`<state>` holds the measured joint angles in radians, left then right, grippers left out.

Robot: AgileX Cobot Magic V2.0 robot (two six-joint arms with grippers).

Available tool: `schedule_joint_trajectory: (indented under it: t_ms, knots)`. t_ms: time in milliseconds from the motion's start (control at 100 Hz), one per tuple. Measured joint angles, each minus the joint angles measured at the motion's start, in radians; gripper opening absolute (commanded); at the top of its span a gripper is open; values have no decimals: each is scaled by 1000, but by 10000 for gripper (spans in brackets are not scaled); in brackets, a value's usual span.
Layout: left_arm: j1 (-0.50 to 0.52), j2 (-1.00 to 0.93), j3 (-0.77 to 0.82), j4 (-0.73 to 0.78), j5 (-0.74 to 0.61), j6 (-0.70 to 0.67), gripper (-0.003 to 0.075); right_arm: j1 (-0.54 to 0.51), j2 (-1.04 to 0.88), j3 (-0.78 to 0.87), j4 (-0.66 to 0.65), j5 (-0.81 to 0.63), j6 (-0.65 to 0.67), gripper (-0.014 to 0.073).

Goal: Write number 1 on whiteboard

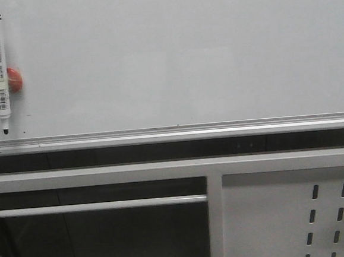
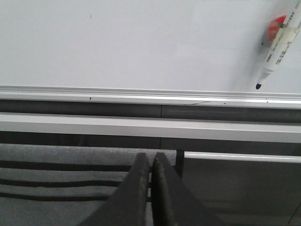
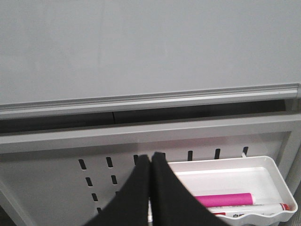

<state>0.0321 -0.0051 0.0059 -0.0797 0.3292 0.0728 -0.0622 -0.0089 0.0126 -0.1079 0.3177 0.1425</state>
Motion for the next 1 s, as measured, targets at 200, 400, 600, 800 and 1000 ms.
schedule_joint_trajectory:
  t_ms: [200,400,600,800,1000]
  knots:
    - [0,0,0,0,0,0,-18,0,0,0,0,0,0,-78]
    - [0,0,0,-2,-36,0,-18,0,0,0,0,0,0,-78]
    - [0,0,0,-2,-174,0,-18,0,0,0,0,0,0,-78]
    - [0,0,0,-2,-226,0,-18,0,0,0,48,-40,0,-78]
    - [0,0,0,-12,-314,0,-18,0,0,0,281,-190,2,-78]
